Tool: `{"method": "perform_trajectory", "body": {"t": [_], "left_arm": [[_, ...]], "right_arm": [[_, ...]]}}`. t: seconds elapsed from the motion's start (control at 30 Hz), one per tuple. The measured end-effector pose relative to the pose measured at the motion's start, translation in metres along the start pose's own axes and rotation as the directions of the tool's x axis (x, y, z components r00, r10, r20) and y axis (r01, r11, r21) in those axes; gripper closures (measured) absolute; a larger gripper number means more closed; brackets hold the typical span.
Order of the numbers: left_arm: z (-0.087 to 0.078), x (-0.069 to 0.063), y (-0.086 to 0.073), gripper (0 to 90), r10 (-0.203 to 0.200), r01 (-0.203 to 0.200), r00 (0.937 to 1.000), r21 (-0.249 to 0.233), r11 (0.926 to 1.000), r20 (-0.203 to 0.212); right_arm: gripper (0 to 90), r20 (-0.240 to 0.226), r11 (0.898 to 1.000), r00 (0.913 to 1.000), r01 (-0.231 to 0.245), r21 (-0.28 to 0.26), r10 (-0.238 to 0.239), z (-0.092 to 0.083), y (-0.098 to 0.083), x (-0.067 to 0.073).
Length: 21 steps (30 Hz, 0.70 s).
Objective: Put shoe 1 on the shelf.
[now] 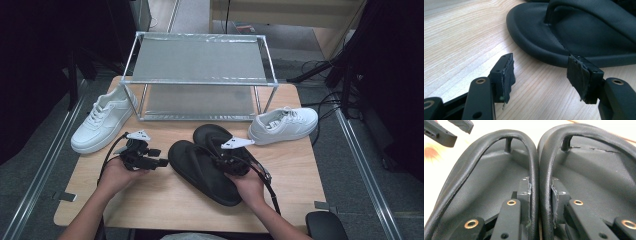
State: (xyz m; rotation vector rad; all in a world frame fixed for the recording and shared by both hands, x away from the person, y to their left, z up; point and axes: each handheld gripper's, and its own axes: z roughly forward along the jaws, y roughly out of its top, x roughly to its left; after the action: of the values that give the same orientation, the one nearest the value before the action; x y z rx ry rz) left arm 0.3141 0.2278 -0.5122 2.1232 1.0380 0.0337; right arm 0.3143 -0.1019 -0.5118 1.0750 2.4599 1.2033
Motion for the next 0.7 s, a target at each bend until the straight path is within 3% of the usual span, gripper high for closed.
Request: {"method": "perform_trajectory", "body": {"t": [0.17, 0.4, 0.57, 0.7], "left_arm": [[-0.004, 0.000, -0.001, 39.3, 0.001, -0.001, 1.0000, -0.010, 1.0000, -0.008], [-0.006, -0.001, -0.001, 39.1, 0.002, -0.002, 1.0000, -0.017, 0.9999, -0.007], [-0.006, -0.001, -0.001, 39.0, 0.007, -0.007, 1.0000, -0.015, 0.9999, -0.005], [-0.006, -0.002, -0.002, 38.8, 0.007, -0.007, 1.0000, -0.018, 0.9998, -0.001]], "right_arm": [[74.8, 0.013, 1.000, 0.9999, 0.004, -0.013, -0.004, -0.002, 0.009, -0.007], [74.8, 0.022, 0.998, 0.9993, -0.031, -0.049, 0.032, -0.004, 0.028, -0.020], [74.8, 0.023, 0.997, 0.9984, -0.050, -0.059, 0.052, 0.008, 0.047, -0.029], [74.8, 0.032, 0.994, 0.9951, -0.092, -0.062, 0.094, 0.022, 0.062, -0.039]]}}
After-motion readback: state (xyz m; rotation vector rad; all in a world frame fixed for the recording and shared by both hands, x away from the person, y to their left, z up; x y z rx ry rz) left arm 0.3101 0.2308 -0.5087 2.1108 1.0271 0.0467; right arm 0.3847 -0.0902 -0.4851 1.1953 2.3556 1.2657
